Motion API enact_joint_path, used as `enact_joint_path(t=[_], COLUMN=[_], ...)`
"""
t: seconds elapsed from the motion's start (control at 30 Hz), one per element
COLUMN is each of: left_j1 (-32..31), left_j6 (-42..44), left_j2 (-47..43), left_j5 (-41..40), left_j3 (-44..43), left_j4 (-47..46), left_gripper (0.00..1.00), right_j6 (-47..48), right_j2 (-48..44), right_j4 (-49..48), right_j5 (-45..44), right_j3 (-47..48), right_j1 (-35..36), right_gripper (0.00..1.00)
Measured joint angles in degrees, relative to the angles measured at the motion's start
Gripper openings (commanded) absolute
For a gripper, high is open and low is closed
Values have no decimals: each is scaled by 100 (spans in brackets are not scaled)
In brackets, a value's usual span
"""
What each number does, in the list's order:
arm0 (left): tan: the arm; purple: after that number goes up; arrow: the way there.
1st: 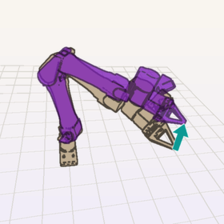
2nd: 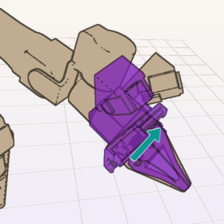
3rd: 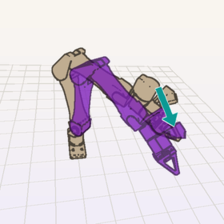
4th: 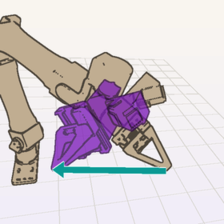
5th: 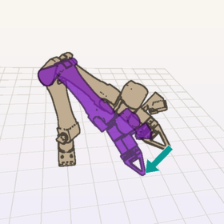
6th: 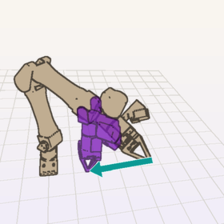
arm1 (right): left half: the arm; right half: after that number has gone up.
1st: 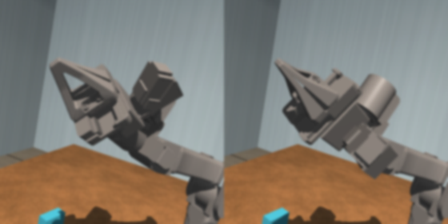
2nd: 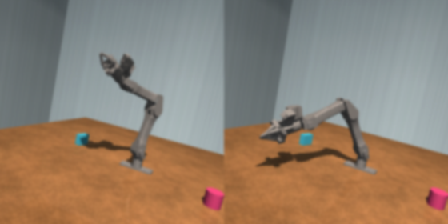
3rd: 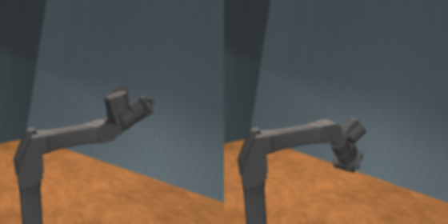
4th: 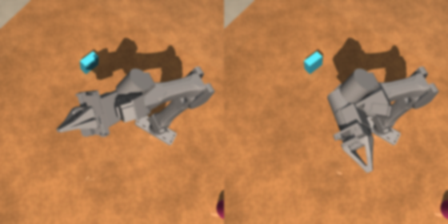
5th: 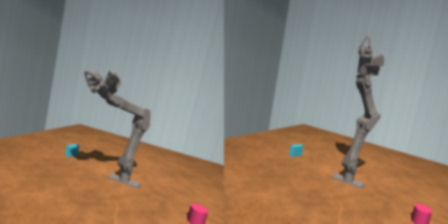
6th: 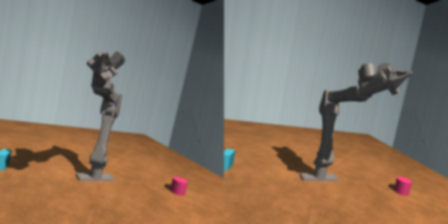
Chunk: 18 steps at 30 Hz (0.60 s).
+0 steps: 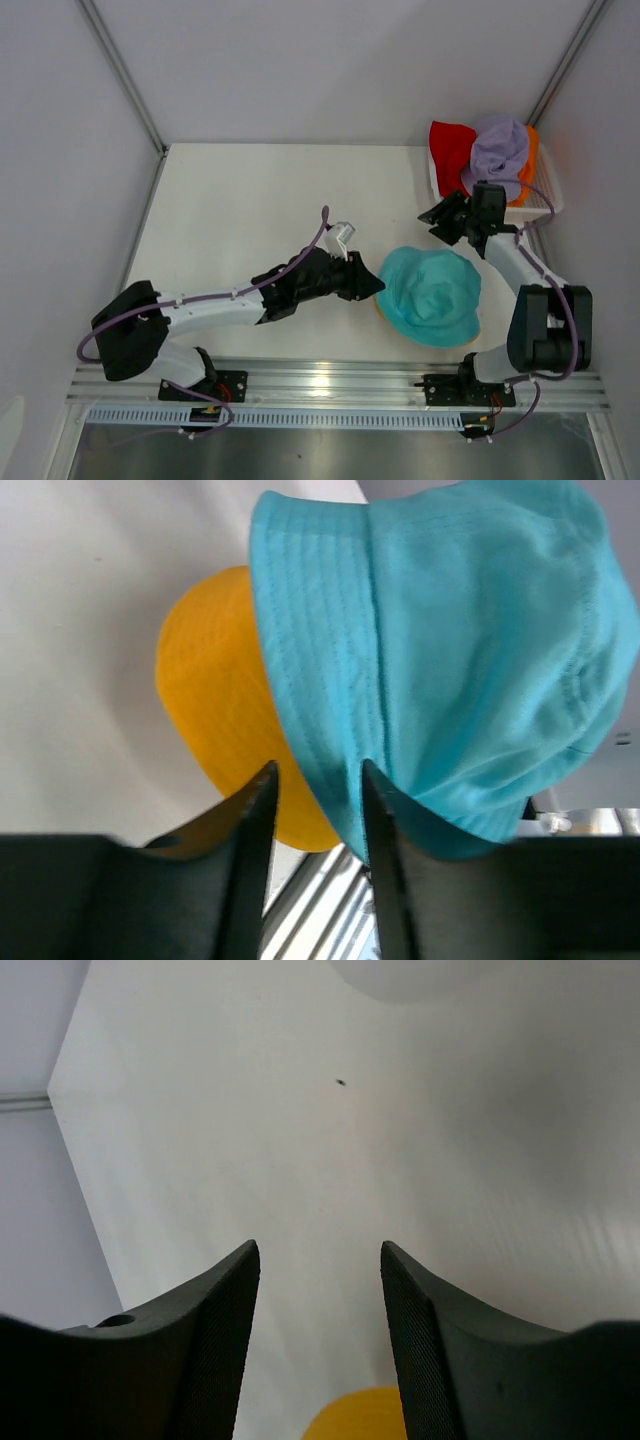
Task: Stack the hats
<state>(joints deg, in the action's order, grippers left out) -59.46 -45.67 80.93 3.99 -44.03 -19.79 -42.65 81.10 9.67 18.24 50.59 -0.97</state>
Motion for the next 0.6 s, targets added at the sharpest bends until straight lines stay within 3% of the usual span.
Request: enact_joint_path(t=[0.13, 0.3, 0.47, 0.6], left_j1=[9, 129, 271, 275], left_j6=[92, 118, 168, 170], left_j2=[-24, -22, -17, 184], left_j5=[-297, -442, -229, 179], left_j3=[-55, -365, -590, -688], left_j4=[369, 743, 669, 468], left_gripper=[55, 55, 57, 57], right_j6=[2, 59, 520, 859], right_j2=[914, 1733, 2037, 1766], right_j4=[-160, -282, 428, 863], right_j5=[0, 85, -35, -105], right_j3=[1043, 2186, 3176, 3663], right_j1=[479, 780, 723, 448], right_gripper=[53, 54, 64, 70])
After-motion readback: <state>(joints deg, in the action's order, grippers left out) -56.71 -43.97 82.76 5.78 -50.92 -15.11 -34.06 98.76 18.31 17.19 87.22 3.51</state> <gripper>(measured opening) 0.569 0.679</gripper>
